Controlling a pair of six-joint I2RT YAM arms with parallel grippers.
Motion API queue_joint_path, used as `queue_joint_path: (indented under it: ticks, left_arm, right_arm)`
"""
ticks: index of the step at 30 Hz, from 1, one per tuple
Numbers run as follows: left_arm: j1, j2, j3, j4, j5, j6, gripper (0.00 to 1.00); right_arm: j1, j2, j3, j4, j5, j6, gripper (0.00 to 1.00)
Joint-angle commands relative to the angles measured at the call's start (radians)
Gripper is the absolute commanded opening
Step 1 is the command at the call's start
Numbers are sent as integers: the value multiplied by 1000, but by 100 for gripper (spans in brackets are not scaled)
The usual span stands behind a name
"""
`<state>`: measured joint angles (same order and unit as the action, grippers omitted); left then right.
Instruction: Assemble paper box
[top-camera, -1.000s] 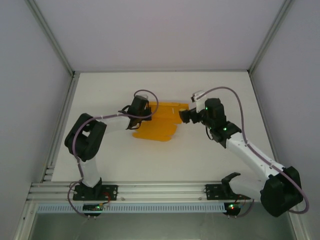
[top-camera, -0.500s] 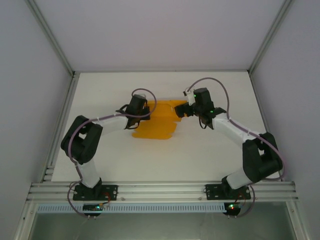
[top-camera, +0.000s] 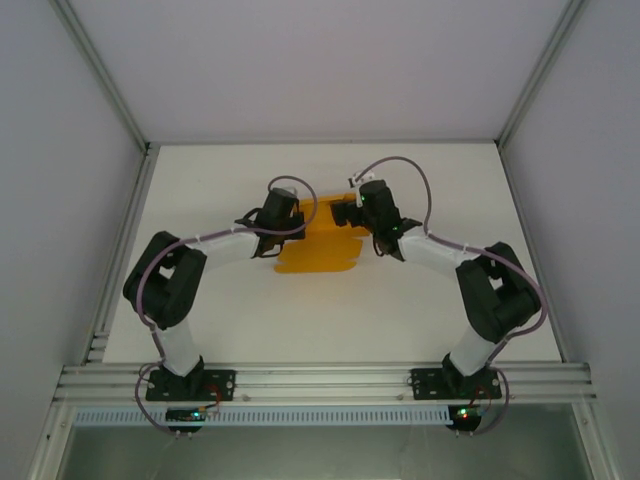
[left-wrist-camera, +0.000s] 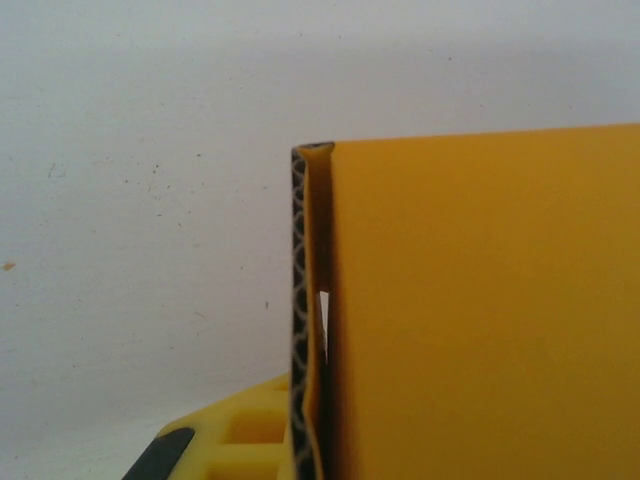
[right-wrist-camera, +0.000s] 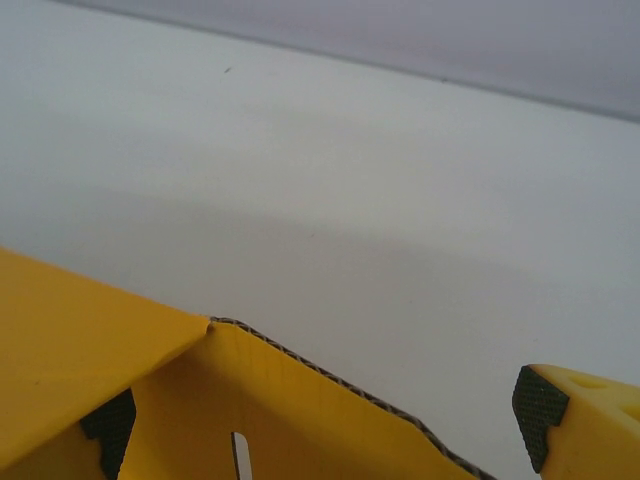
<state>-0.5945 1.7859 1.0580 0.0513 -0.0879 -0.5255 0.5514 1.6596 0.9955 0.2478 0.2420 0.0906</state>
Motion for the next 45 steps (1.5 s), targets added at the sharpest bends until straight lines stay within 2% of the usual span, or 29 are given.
queue_joint_path:
  ticks: [1,6,9,13,19,27,32,41,45]
  left_arm:
    - [-27,-22,32,-23,5,13,0]
    - [-9,-35,42,-44,-33,16,0]
    - [20,-50,40,-30,0,27,0]
    - [42,-64,37,-19,26,51,0]
    - [50,-63,36,-17,64,61,0]
    - [53,-64,1,33,129,62,0]
    - [53,-49,2,35,161,95,0]
    - [52,-27,10,55,213,70,0]
    - [52,-12,29,42,227,49,0]
  right_arm:
    - [18,-28,4,93,214,18,99]
    - [20,-200,-59,-195,188,35,99]
    - [0,-302,-93,-444,180,127,99]
    - [-48,-387,-147,-616,110,212,99]
    - [-85,-347,-168,-553,-1,236,99]
    - [-106,-155,-5,-474,-119,218,99]
    - [-104,-114,44,-433,-189,196,99]
    - [-89,-8,90,-377,-235,157,100]
    - [-53,44,129,-371,-158,172,99]
